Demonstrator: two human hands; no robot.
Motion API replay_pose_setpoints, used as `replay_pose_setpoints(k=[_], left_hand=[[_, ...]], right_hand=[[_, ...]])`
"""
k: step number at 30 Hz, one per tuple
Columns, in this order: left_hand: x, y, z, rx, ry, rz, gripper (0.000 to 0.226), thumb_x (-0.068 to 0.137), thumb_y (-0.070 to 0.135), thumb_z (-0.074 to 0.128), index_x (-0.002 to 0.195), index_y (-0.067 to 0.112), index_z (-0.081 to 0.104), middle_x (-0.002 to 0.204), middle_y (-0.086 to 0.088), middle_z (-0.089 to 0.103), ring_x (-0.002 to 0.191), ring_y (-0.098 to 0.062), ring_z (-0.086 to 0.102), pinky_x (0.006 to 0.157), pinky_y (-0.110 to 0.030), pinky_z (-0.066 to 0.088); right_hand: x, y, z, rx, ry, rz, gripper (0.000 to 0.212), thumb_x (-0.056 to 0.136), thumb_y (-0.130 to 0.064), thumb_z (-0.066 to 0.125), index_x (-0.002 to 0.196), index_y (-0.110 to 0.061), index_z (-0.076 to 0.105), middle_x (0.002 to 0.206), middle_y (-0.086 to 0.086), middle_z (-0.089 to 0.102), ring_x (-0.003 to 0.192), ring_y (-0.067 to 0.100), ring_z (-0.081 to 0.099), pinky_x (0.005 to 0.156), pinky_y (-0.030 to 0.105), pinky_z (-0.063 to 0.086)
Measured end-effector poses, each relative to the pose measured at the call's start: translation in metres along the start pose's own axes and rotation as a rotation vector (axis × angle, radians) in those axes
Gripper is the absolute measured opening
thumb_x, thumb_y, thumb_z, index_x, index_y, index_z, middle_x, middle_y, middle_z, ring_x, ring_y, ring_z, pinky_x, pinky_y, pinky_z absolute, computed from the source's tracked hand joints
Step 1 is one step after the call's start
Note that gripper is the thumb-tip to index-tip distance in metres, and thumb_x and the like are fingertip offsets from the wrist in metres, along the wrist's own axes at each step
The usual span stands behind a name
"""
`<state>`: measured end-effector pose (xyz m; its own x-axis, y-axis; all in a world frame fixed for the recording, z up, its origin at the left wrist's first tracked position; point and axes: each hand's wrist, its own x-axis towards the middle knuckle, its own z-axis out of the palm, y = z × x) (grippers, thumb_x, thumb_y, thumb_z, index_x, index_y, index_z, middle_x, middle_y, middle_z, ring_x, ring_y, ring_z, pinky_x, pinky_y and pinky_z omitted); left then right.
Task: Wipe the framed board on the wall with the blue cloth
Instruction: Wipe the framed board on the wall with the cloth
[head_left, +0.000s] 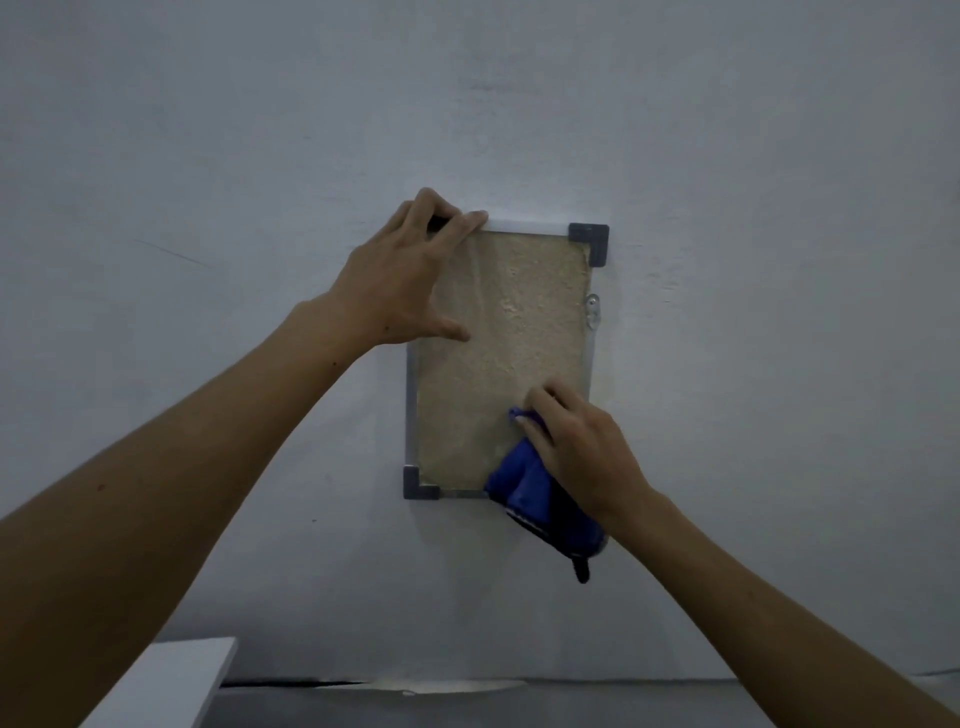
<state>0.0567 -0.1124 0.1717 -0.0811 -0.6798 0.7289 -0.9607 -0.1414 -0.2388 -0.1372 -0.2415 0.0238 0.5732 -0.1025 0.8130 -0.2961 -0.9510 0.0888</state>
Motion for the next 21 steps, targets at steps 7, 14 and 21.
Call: replay_pose_setpoints(k=[7,14,21], left_hand=[[0.000,0.000,0.000,-0.009,-0.001,-0.001,0.122,0.057,0.062,0.087,0.155,0.021,0.027,0.143,-0.009,0.033,0.131,-0.024,0.039,0.092,-0.048,0.056],[0.000,0.000,0.000,-0.001,0.002,0.002,0.121,0.057,0.061,0.087,0.155,0.020,0.028,0.143,-0.010,0.032,0.131,-0.025,0.039,0.093,-0.046,0.056],[0.000,-0.001,0.000,-0.009,0.003,0.005,0.121,0.057,0.060,0.087,0.155,0.020,0.027,0.143,-0.009,0.032,0.131,-0.024,0.039,0.093,-0.045,0.056]], right_hand=[[-0.030,-0.008,0.018,-0.067,-0.359,-0.186,0.009,0.100,-0.019,0.054,0.094,-0.014,0.058,0.097,-0.001,0.057,0.068,0.015,0.056,0.059,0.036,0.055],[0.003,-0.002,0.004,0.012,-0.004,-0.001,0.013,0.101,-0.020,0.056,0.091,-0.011,0.056,0.096,0.000,0.052,0.064,0.014,0.049,0.054,0.028,0.049],[-0.017,-0.005,0.011,-0.072,-0.357,-0.195,0.013,0.101,-0.025,0.054,0.094,-0.015,0.061,0.094,-0.002,0.059,0.071,0.016,0.059,0.058,0.033,0.053]])
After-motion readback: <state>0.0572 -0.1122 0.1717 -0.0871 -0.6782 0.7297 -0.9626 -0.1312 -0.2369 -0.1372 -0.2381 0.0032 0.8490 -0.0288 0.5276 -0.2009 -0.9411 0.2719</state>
